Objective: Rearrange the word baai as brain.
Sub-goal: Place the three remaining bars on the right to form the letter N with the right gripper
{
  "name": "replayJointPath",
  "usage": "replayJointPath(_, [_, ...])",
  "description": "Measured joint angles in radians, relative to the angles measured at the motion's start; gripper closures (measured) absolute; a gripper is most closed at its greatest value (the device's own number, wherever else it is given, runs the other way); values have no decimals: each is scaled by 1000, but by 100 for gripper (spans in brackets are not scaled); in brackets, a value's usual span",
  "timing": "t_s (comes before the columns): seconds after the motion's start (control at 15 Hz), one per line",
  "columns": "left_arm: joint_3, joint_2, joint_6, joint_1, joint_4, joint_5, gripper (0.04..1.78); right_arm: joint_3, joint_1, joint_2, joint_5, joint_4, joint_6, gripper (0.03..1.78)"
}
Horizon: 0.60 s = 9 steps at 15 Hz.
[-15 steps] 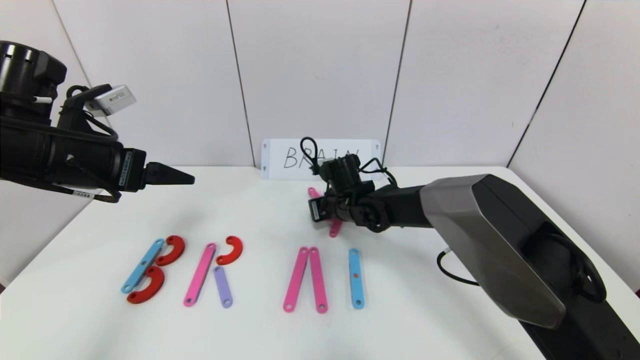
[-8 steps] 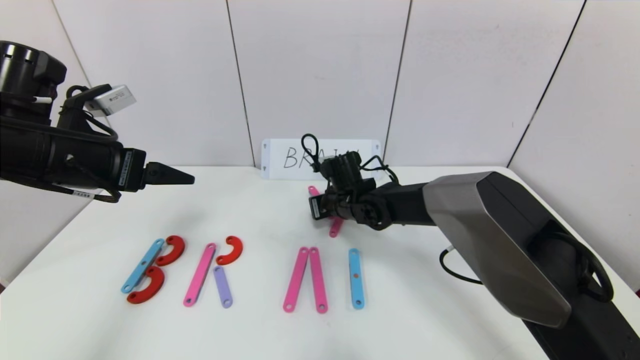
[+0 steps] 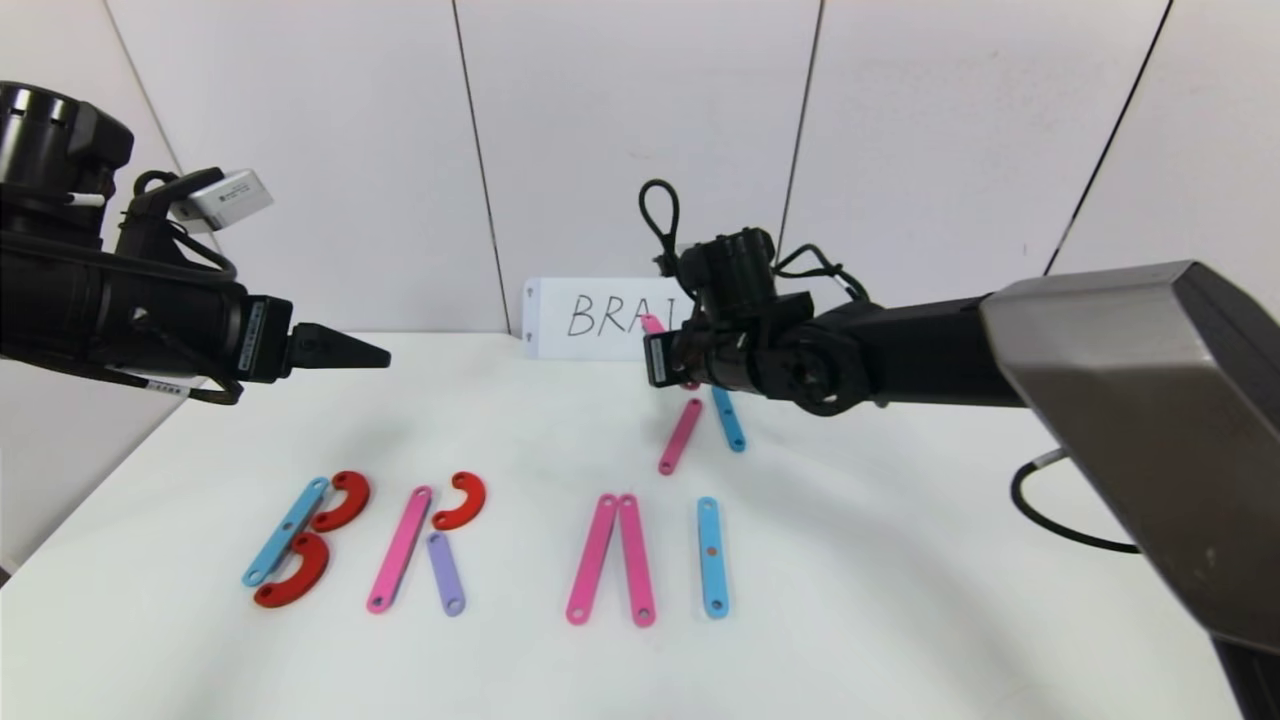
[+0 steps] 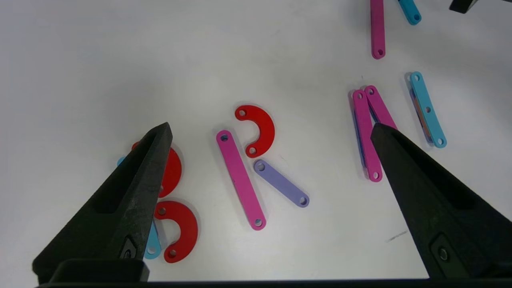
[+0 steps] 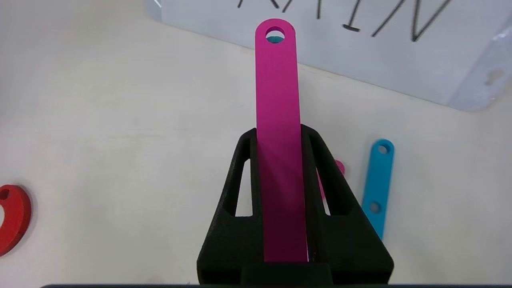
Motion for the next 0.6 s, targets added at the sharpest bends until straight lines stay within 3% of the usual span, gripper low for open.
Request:
replayJointPath(0.27, [0,0,0,0,0,-3,9,238,12,-162,-107,-3,61,151])
replayJointPath(0.6, [2,-2,0,0,0,-2,9,532,29,-341,-140,-5,164,151])
